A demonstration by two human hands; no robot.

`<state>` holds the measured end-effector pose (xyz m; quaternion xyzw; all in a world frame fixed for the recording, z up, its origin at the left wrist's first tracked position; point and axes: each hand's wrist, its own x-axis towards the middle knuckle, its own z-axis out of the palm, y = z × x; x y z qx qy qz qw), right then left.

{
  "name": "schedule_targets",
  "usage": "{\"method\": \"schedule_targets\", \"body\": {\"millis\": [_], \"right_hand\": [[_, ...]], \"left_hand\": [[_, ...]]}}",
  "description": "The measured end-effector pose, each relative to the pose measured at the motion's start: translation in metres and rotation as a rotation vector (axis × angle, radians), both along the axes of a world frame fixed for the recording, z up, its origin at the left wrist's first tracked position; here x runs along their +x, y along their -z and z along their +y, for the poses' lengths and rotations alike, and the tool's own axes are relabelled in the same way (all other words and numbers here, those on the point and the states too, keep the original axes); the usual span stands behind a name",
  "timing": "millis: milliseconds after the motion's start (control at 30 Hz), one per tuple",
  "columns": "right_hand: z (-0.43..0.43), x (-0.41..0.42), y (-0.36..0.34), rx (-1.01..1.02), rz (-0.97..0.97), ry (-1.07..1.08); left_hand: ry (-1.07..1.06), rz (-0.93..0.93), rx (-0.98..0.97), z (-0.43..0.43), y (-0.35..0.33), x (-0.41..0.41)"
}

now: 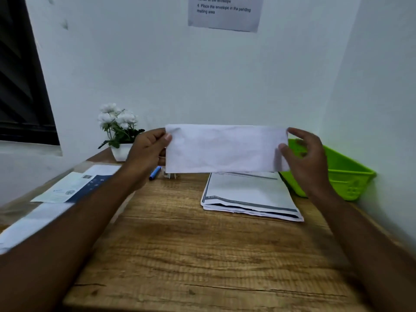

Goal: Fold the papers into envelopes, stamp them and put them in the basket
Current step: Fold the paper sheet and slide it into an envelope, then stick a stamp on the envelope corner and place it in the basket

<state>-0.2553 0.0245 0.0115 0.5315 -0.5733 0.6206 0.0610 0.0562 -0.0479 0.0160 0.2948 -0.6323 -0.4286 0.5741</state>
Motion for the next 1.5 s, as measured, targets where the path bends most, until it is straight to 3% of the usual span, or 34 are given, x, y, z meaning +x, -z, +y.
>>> {"method": "schedule_targets", "body": {"millis": [100,300,633,933,1200,1367,1500], "right_hand": [[0.005,-0.007,-0.008,0.198,-0.441,-0.363],[0.014,-0.027,-0.013,0.470,-0.511,-0.632],[0.032,-0.036,-0.014,1.133,-0.087,-0.676],[0.034,-0.014,-0.012,1.387,0.368,-0.536],[0.027,-0.011,-0.009,1.330,0.528,-0.533],[0.019,-0.005,-0.004,0.991,0.536,-0.573],[0.005,0.017,0.012,0.682,0.545,-0.493]], "left_hand": [[0.025,-0.030,0.071,-0.009,0.001,0.012],[0.220,-0.239,0.263,-0.015,0.000,0.027],[0.497,-0.872,0.486,-0.008,-0.002,0.047],[0.506,-1.107,0.539,-0.012,0.006,0.041],[0.541,-1.142,0.553,-0.017,0.006,0.042],[0.453,-1.105,0.450,-0.016,0.004,0.043],[0.165,-0.927,0.236,-0.022,0.014,0.038]]}}
